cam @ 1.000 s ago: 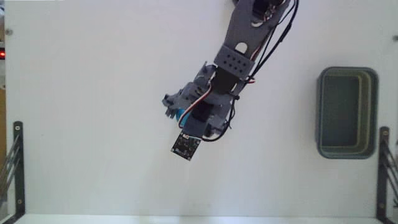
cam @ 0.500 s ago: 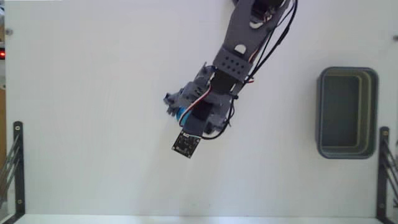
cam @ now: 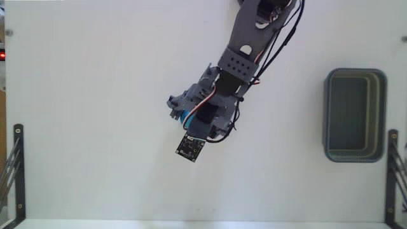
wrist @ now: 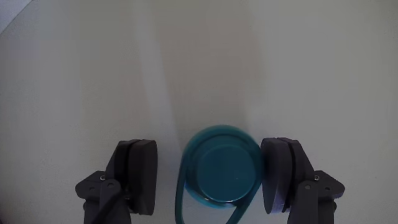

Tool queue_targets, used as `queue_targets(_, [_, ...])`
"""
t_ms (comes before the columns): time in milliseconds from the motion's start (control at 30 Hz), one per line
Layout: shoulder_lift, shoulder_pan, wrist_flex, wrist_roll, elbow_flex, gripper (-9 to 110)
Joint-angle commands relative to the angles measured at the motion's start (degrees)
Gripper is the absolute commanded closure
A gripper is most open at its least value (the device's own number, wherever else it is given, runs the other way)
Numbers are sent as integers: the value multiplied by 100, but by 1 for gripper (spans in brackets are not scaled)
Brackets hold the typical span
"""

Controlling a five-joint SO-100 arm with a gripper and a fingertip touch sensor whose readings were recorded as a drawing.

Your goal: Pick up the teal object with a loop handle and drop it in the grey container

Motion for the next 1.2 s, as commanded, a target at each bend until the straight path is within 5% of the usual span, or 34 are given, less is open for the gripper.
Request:
queue_targets(0, [221, 79, -92, 26, 49, -9])
queue_targets(1167, [203, 79, -164, 26, 103, -8])
